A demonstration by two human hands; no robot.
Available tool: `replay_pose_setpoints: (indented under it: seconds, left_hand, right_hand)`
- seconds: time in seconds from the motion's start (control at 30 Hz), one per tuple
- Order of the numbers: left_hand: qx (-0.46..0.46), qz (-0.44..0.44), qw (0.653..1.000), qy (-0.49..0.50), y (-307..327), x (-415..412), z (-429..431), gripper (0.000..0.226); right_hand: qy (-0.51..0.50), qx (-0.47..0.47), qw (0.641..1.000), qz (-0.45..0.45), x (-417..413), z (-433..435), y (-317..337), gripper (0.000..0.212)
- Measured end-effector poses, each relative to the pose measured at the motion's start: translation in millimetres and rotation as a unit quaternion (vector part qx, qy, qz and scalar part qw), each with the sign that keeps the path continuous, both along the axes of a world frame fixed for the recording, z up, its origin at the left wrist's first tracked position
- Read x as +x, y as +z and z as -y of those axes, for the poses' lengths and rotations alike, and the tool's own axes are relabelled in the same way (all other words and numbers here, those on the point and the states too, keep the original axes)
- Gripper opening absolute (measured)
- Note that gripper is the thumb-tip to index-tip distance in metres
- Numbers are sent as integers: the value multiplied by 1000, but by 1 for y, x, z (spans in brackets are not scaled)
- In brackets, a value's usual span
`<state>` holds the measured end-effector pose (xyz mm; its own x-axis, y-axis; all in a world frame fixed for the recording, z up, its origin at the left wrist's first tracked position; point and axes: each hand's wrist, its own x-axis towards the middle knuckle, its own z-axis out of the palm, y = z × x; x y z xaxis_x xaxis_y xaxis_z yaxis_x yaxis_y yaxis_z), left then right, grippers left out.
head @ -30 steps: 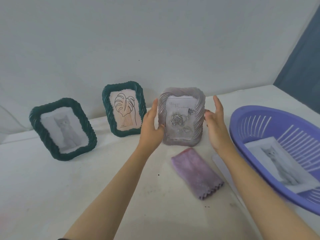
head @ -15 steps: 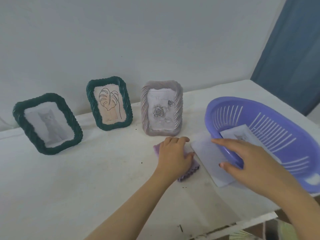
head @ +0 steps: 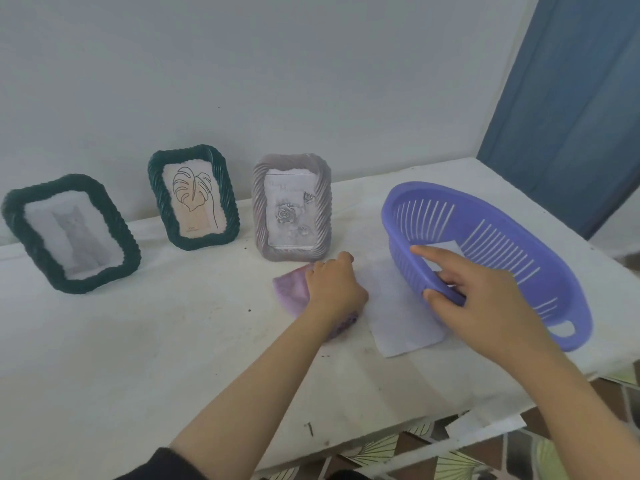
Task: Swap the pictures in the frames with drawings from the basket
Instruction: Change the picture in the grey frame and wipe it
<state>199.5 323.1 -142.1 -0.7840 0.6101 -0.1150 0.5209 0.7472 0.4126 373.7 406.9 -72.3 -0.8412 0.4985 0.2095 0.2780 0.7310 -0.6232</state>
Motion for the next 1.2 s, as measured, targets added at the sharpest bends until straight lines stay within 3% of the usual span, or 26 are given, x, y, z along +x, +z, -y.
replay_pose_setpoints:
  seconds: [0.27,0.43,0.67,1.03,1.2]
  left_hand:
    - [8,41,998,47,-1,-1,-17,48]
    - [-51,65,995,55,8,-4,-24,36]
    - [-50,13,997,49,6,4,-25,31]
    - [30,34,995,88,4,18,-20,49]
    - [25,75,991,112,6,17,-20,47]
  right_hand:
    - [2,-52,998,-22,5,-11,8,50]
    - [8,-63,998,-27,6,-16,9,50]
    - [11,-72,996,-52,10,-24,9,49]
    - [28,-68,996,-53,15,-26,10,51]
    - [33,-61,996,-52,15,-27,8,52]
